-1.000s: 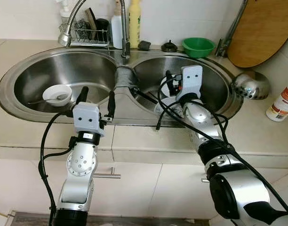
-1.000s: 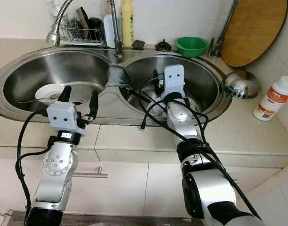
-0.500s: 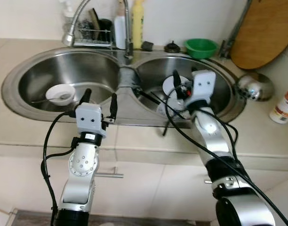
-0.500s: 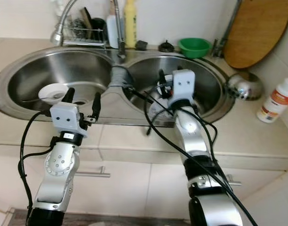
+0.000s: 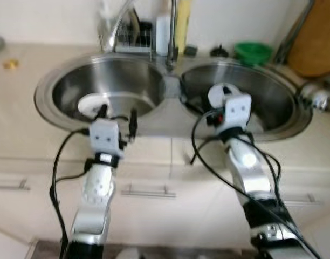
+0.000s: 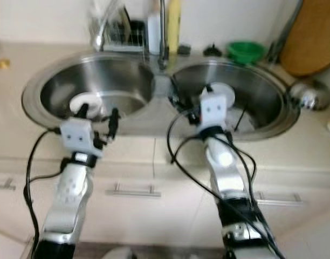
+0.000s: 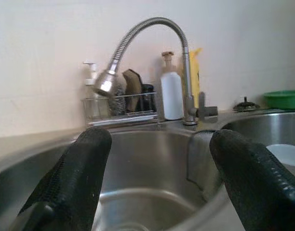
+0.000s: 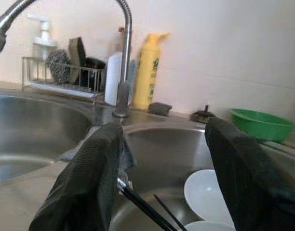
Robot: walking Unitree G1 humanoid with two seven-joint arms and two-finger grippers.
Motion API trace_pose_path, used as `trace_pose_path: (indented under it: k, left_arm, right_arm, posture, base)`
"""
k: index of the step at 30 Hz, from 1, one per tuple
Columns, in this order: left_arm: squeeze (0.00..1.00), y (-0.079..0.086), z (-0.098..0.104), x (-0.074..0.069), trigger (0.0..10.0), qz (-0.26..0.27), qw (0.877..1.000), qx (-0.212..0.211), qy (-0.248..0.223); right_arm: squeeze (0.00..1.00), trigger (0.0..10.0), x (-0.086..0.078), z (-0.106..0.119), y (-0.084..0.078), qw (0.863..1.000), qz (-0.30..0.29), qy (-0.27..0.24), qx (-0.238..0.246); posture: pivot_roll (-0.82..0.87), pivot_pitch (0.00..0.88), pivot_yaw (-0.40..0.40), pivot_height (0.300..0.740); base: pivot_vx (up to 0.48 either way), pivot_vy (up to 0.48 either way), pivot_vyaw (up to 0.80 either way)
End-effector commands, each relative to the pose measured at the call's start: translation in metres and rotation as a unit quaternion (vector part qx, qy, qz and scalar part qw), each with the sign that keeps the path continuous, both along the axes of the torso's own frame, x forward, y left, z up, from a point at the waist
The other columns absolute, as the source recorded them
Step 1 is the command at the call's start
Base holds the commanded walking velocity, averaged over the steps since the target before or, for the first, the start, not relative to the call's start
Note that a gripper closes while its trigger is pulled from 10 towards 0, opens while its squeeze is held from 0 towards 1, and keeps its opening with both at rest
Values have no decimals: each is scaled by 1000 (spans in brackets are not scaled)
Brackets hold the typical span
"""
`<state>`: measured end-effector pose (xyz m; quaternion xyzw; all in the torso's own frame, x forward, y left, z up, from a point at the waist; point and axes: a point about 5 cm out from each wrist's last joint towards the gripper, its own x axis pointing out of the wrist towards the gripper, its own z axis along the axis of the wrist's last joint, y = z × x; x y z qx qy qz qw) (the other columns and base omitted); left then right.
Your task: Kitchen organization
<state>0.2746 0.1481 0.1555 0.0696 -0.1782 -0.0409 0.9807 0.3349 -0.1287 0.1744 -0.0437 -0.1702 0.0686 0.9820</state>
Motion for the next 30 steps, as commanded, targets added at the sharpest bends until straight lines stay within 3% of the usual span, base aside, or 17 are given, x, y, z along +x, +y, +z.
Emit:
trace_pose_path:
  k: [1,9,19,30]
  left_arm:
    - [0,4,3,0,10000,4,1000,5,-4]
    - [0,4,3,0,10000,4,1000,6,-6]
    - [0,5,4,1,10000,4,1000,5,-9]
    - [0,3,5,0,10000,4,1000,11,-18]
  right_arm:
    - [0,10000,-2,5,5,1000,4,-12,-1]
    - [0,10000,-13,4,4,1000,-2,-22,-7]
    - [0,10000,-15,8,5,999,-2,-32,-5]
    - [0,10000,-19,11,4,999,-3,-49,-5]
  posture:
    - [66,0,-45,740]
    - [59,0,-45,740]
    - [58,1,-45,740]
    - [51,4,-46,740]
  base:
    - [0,480,-800]
    - [0,480,-800]
    - [0,453,-800]
    - [0,0,-800]
